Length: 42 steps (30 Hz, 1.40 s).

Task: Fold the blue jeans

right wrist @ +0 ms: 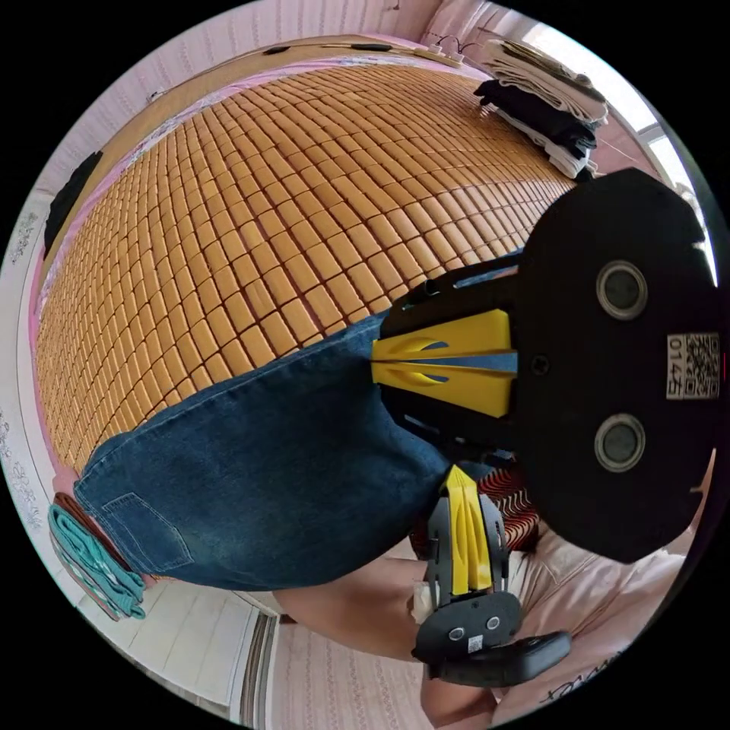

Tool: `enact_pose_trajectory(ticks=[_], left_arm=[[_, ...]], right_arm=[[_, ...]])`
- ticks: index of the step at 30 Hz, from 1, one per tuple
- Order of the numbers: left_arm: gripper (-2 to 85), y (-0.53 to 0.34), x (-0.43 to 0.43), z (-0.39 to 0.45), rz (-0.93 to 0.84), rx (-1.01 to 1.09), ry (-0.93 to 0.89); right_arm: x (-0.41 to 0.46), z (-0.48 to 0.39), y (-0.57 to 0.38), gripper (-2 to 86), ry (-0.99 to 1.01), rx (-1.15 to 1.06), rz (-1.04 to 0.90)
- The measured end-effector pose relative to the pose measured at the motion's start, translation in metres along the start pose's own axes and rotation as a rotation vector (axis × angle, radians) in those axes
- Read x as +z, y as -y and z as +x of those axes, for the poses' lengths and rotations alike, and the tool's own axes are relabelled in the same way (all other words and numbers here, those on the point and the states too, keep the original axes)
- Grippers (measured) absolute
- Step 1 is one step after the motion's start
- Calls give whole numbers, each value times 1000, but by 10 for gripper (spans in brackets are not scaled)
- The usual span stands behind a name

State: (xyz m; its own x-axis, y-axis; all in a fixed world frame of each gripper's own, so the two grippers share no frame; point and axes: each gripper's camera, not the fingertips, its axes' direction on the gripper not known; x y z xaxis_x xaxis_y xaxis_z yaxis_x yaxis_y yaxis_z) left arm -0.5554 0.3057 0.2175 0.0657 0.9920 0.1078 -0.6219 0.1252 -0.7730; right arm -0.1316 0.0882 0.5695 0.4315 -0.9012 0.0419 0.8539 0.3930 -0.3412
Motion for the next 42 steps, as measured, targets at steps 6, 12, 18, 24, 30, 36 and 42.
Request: enact_pose_trajectory(ticks=[6,12,18,24,30,36,42], left_arm=[[-10,-7,4,-4,11,-6,-18],[-10,-10,7,2,12,12,29],[-10,-10,8,-7,-4,14,-20],[-7,-16,-6,-22,50,-24,-75],[10,-7,-13,-49,51,-102,-40],[39,-2,-6,-71,-20,-186,-42],[54,-1,15,-78,-133,-213,-44]], right_arm=[[10,37,-17,-8,145,29,-34],[17,58,-61,-6,152,79,66],[13,90,-198,-8,269,259,382],[28,118,-492,26,-49,888,538],[114,121,-723,154,143,1519,564],[194,134,-801,123,660,1567,762],[183,131,-851,31,642,1504,879]])
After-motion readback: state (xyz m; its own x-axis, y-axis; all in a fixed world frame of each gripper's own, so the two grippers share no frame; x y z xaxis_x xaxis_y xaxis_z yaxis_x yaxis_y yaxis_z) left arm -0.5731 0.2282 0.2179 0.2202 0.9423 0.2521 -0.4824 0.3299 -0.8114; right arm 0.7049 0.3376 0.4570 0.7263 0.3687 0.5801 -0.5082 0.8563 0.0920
